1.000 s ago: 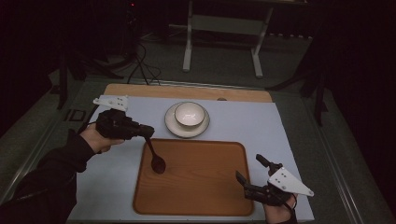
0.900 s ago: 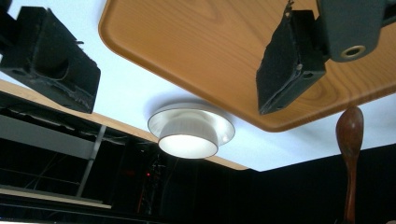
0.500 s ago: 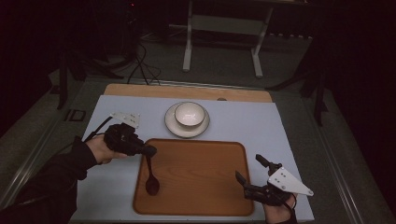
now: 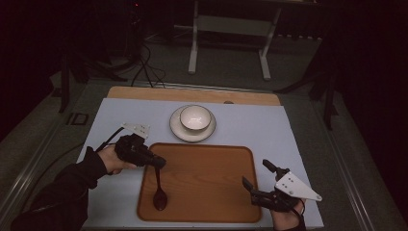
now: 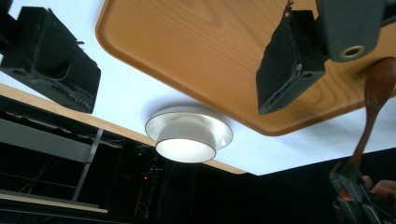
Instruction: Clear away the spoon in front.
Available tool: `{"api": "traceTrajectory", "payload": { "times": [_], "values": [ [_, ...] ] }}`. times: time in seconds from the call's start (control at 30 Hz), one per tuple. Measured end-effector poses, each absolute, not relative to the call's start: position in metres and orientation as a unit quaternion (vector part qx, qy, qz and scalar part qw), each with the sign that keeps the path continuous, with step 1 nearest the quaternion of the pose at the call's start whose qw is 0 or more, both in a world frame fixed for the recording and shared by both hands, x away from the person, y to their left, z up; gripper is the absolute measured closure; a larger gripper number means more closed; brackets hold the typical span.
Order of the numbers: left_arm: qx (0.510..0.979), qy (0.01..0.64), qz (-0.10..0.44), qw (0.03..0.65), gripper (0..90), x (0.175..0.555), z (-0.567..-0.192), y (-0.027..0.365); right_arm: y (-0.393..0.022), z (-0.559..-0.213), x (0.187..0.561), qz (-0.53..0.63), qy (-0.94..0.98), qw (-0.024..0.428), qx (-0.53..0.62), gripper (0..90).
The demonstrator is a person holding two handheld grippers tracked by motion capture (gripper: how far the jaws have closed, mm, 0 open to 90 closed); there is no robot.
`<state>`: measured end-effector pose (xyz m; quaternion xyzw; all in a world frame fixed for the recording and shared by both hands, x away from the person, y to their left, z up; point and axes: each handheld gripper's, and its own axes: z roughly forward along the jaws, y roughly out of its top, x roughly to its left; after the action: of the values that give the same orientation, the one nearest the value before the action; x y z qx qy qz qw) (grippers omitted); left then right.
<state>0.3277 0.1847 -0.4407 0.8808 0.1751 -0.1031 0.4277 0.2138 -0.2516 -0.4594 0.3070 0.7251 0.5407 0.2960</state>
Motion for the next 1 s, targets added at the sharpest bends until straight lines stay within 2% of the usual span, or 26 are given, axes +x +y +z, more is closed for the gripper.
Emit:
{"api": "traceTrajectory", "payload": {
  "times": [0.63,1.0],
  "values": [
    [0.877,0.172,-0.053,0.446,66.4,0.344,-0.489,0.184,-0.250,-0.460,0.214,0.541,0.730,0.287,0.302,13.8],
    [0.867,0.189,-0.039,0.460,64.2,0.358,-0.511,0.182,-0.250,-0.461,0.215,0.542,0.734,0.280,0.299,13.9]
  ]
}}
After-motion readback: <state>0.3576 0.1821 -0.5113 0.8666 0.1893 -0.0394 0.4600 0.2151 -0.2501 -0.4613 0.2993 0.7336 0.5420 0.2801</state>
